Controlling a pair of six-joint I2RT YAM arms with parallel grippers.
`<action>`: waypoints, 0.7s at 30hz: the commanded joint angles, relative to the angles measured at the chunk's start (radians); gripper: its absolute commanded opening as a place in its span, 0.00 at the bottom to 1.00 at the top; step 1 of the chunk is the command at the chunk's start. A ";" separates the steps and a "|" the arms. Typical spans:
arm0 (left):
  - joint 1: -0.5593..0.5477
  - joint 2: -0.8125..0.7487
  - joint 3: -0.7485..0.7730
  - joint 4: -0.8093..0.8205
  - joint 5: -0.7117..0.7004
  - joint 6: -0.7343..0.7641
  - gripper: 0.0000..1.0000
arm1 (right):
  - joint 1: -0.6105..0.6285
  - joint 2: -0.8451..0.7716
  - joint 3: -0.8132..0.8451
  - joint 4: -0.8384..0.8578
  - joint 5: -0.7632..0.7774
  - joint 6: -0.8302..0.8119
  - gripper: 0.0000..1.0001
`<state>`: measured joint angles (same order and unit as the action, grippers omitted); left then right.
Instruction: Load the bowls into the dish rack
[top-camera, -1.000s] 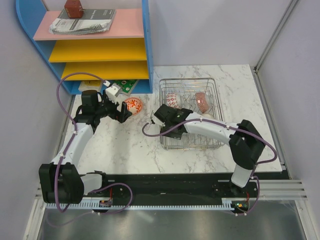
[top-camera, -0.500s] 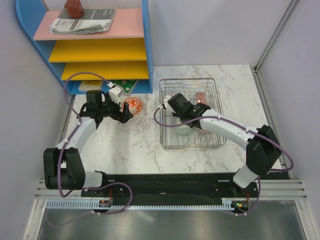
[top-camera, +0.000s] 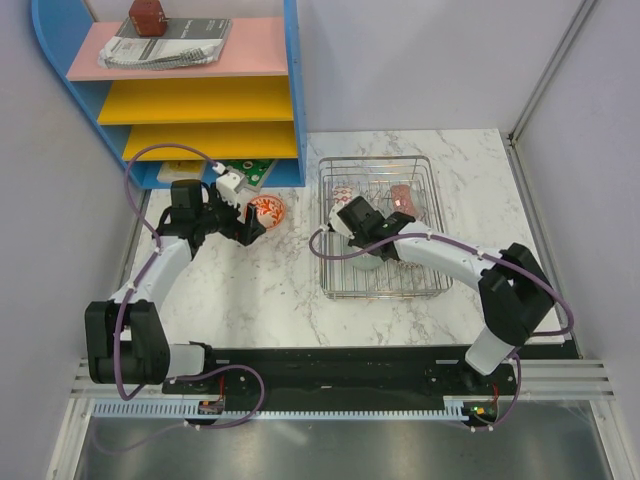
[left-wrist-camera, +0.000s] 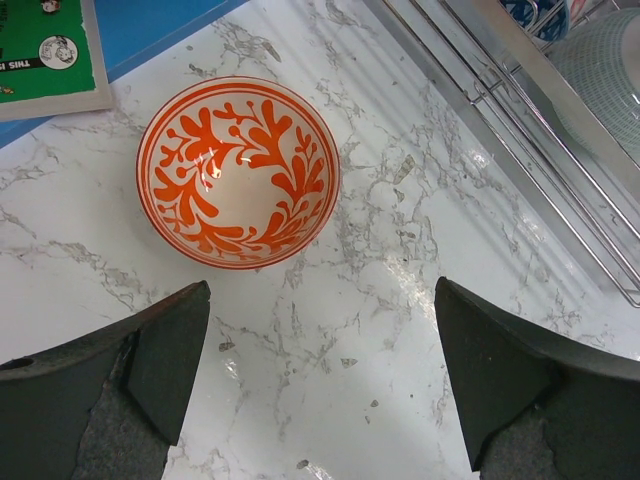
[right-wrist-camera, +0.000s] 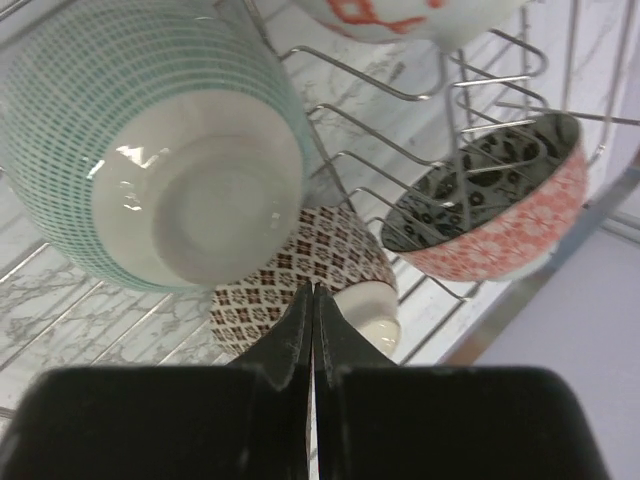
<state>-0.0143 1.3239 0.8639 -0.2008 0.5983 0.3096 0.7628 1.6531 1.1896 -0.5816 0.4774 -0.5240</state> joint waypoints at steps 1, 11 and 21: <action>0.005 -0.034 -0.008 0.043 -0.015 -0.014 1.00 | -0.002 0.051 -0.012 0.035 -0.065 0.021 0.00; 0.004 -0.032 -0.020 0.049 -0.022 -0.009 1.00 | 0.009 0.119 0.068 0.052 -0.152 0.033 0.00; 0.004 -0.029 -0.026 0.052 -0.023 -0.007 1.00 | 0.030 0.139 0.100 0.060 -0.195 0.035 0.00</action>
<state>-0.0143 1.3121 0.8440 -0.1837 0.5770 0.3096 0.7830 1.7802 1.2579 -0.5449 0.3290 -0.5014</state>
